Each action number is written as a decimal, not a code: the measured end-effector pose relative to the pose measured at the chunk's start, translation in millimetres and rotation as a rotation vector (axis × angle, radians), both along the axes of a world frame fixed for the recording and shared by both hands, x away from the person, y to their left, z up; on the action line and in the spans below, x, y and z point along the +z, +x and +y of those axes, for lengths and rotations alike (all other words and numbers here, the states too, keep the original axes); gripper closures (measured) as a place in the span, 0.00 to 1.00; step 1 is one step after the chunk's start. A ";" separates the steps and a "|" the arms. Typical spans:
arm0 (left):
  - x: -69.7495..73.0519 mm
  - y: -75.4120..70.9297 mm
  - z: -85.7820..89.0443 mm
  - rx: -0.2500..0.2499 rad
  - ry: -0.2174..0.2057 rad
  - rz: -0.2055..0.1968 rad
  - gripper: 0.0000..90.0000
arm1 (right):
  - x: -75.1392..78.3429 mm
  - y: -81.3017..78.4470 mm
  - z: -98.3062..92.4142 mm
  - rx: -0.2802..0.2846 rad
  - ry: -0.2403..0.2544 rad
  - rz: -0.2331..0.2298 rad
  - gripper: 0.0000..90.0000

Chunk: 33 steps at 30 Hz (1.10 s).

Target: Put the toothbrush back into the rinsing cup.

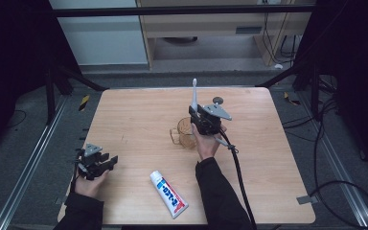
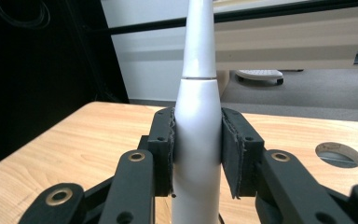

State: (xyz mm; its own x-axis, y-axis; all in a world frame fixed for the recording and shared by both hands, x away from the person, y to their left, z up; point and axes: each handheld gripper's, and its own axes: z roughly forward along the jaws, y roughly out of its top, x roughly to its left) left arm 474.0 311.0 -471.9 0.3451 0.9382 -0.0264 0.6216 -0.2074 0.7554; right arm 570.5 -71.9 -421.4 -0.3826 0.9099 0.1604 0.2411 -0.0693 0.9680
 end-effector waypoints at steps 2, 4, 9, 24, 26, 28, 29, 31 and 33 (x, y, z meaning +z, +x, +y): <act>-0.2 0.1 -0.2 0.000 -0.001 -0.001 0.63 | -2.4 -0.8 -0.1 0.000 -0.008 0.014 0.74; -0.2 0.0 -0.2 -0.001 0.000 -0.001 0.63 | -3.2 -0.9 0.1 0.001 -0.012 0.019 0.74; -0.3 0.2 -0.5 -0.002 0.001 0.000 0.63 | -8.4 -3.1 0.3 0.003 -0.032 0.032 0.74; -0.2 0.0 -1.3 -0.004 0.005 0.002 0.63 | -10.8 -10.5 -2.9 0.017 -0.070 0.061 0.74; -0.2 0.0 -1.3 -0.004 0.005 0.002 0.63 | -10.5 -11.1 -2.7 0.020 -0.071 0.063 0.74; -0.3 0.0 -1.5 -0.002 0.002 0.001 0.63 | -9.5 -13.0 -2.1 0.025 -0.086 0.064 0.74; -0.2 0.0 -1.2 -0.004 0.005 0.002 0.63 | -9.5 -13.0 -2.1 0.025 -0.086 0.064 0.74; -0.2 0.0 -1.4 -0.005 0.005 0.002 0.63 | -9.6 -15.2 -1.5 0.029 -0.101 0.061 0.74; -0.1 -0.1 -1.8 -0.006 0.006 0.002 0.63 | -10.4 -17.6 -1.2 0.034 -0.109 0.060 0.74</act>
State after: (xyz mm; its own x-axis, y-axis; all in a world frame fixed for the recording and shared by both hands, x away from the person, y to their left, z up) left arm 473.9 309.2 -472.0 0.3504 0.9364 -0.0214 0.6221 -0.2156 0.7527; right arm 552.9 -73.1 -431.8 -0.4063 0.9098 0.0848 0.2997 0.0450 0.9530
